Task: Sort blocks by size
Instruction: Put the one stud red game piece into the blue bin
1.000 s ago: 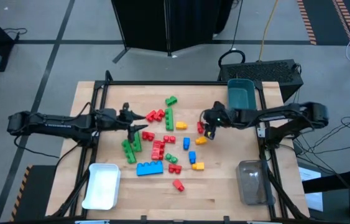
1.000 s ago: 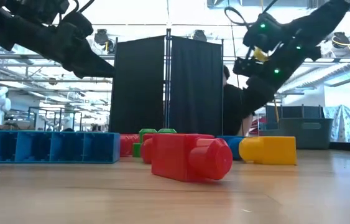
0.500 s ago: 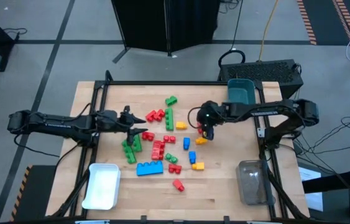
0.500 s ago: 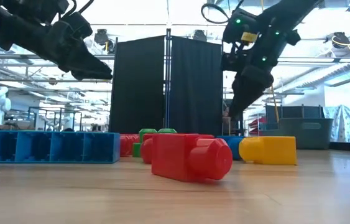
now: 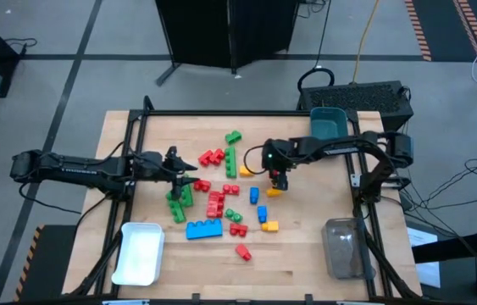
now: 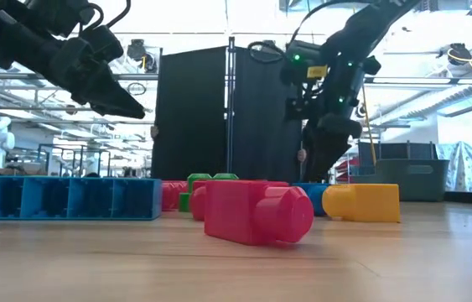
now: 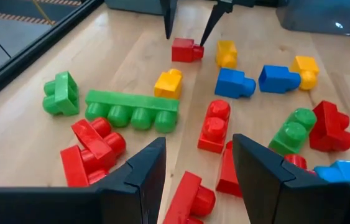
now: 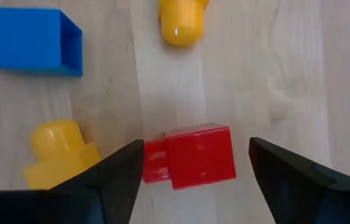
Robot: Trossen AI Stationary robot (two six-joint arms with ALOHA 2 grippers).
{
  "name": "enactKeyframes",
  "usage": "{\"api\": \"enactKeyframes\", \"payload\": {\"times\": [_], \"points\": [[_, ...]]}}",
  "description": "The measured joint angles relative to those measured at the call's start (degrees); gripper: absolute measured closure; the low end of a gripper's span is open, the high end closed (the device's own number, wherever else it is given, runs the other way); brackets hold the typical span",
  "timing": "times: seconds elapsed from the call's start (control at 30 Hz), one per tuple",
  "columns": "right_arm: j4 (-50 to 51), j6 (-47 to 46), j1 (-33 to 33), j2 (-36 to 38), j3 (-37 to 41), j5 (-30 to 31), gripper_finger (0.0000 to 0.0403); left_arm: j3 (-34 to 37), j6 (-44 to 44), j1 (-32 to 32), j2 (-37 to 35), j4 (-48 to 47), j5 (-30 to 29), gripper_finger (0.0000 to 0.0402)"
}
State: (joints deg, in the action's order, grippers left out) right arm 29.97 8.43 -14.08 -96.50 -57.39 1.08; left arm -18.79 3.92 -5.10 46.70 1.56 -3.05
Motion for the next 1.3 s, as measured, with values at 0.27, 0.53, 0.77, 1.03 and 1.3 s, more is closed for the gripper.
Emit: {"api": "enactKeyframes", "payload": {"times": [0.27, 0.53, 0.77, 1.03, 1.3], "points": [[1.43, 1.25, -0.89, -2.39, -0.56, -0.25, 0.0119, 0.00, -5.28, 0.00, 0.00, 0.65, -2.14, 0.0235], [1.77, -0.32, -2.12, -5.16, -0.47, -2.18, 0.0135, 0.00, -11.93, -0.07, 0.00, 3.47, -6.23, 0.0235], [1.80, -4.99, -2.09, -5.48, -0.47, -2.92, 0.0156, 0.00, -11.85, -0.07, 0.00, 3.42, -6.23, 0.0235], [2.50, -18.20, -2.07, -2.37, -0.47, -1.92, 0.0154, 0.00, -10.27, -0.07, 0.00, 3.50, -6.23, 0.0235], [4.72, -28.81, -1.16, -0.36, -0.47, -0.49, 0.0148, -0.02, -10.29, -0.07, 0.00, 3.47, -6.25, 0.0235]]}}
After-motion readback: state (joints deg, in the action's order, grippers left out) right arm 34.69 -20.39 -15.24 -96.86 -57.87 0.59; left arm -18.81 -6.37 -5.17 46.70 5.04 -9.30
